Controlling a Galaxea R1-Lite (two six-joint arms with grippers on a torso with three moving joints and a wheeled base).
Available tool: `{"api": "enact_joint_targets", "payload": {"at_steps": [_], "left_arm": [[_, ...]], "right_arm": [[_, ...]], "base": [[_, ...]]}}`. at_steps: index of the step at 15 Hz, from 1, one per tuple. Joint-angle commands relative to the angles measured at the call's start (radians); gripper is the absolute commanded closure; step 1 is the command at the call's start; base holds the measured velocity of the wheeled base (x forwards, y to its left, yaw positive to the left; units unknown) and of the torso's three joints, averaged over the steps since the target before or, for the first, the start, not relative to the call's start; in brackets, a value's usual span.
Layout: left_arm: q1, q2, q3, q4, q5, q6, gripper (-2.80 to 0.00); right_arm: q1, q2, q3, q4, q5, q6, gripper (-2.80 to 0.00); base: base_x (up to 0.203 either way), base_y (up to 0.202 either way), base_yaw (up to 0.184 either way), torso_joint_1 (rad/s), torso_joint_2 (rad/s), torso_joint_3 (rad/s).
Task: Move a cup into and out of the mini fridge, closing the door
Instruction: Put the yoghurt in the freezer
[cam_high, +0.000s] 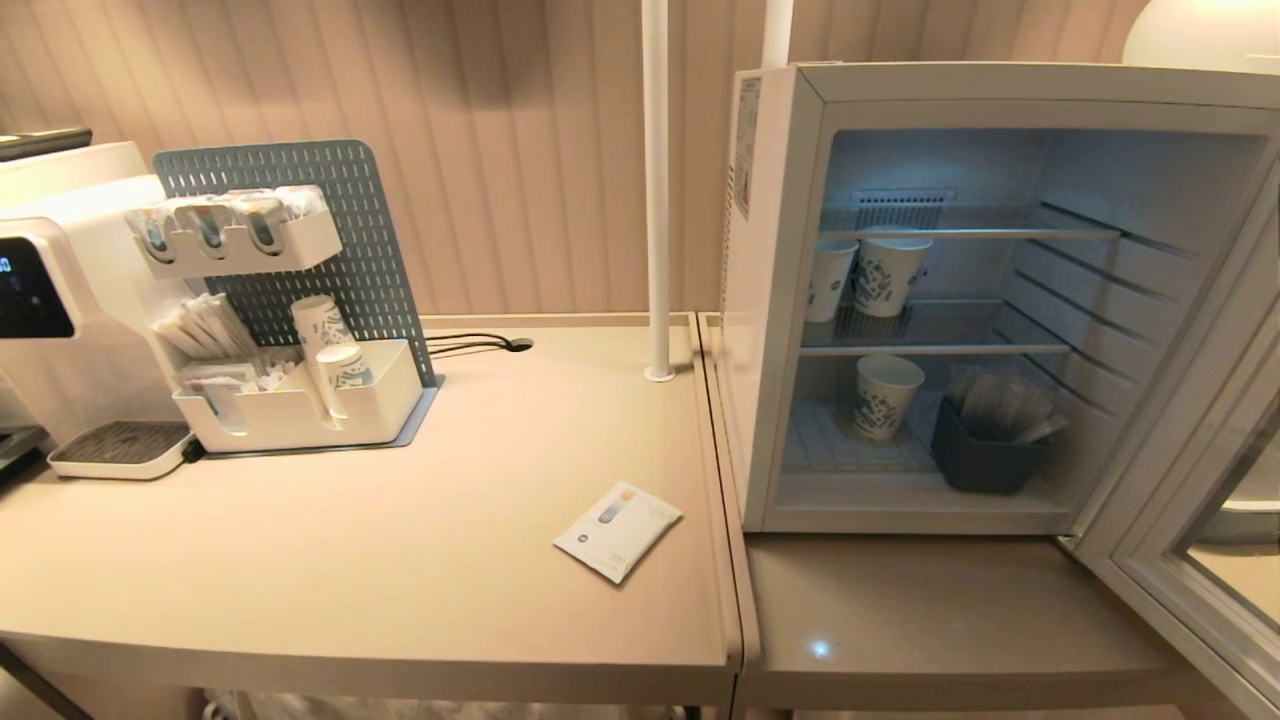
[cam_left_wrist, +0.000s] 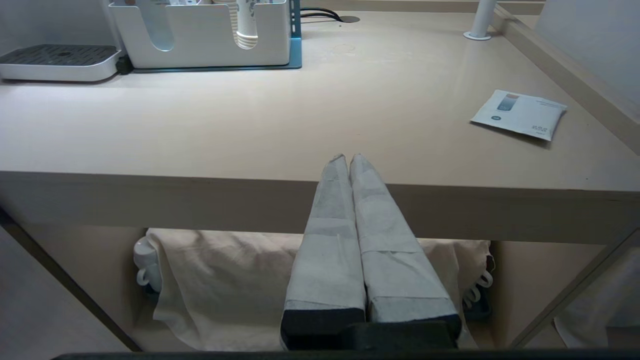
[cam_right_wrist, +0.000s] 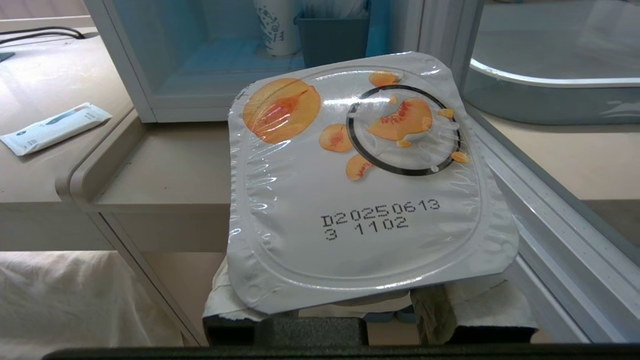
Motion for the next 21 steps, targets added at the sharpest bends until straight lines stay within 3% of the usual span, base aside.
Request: {"api": "enact_joint_targets", "payload": {"at_steps": [1,3,5,8,12,14,21], "left_arm": [[0.000,0.002,0.002,0.000,0.000,0.000,0.00],[0.000,0.002,0.002,0.000,0.000,0.000,0.00],[0.000,0.002,0.002,0.000,0.000,0.000,0.00],[0.000,0.002,0.002,0.000,0.000,-0.005,0.00],[0.000,0.002,0.002,0.000,0.002,-0.007,0.00],[0.000,0.002,0.002,0.000,0.001,-0.007,0.00],[0.000,0.002,0.002,0.000,0.002,-0.008,0.00]], "right_arm": [[0.001,0.000,0.002,-0.005,0.000,-0.003,0.00],[0.001,0.000,-0.042,0.002,-0.001,0.007,0.00],[0.001,0.017,-0.177,0.082,0.023,0.051,0.00],[0.001,0.069,-0.290,0.237,0.174,0.070,0.00],[0.003,0.325,-0.332,0.216,0.220,0.070,0.00],[0.007,0.492,-0.321,0.116,0.256,0.062,0.00],[0.038,1.194,-0.198,-0.542,0.339,-0.007,0.00]], "base": [[0.000,0.000,0.000,0.000,0.00,0.000],[0.000,0.000,0.000,0.000,0.00,0.000],[0.000,0.000,0.000,0.000,0.00,0.000],[0.000,0.000,0.000,0.000,0.00,0.000],[0.000,0.000,0.000,0.000,0.00,0.000],[0.000,0.000,0.000,0.000,0.00,0.000],[0.000,0.000,0.000,0.000,0.00,0.000]]}}
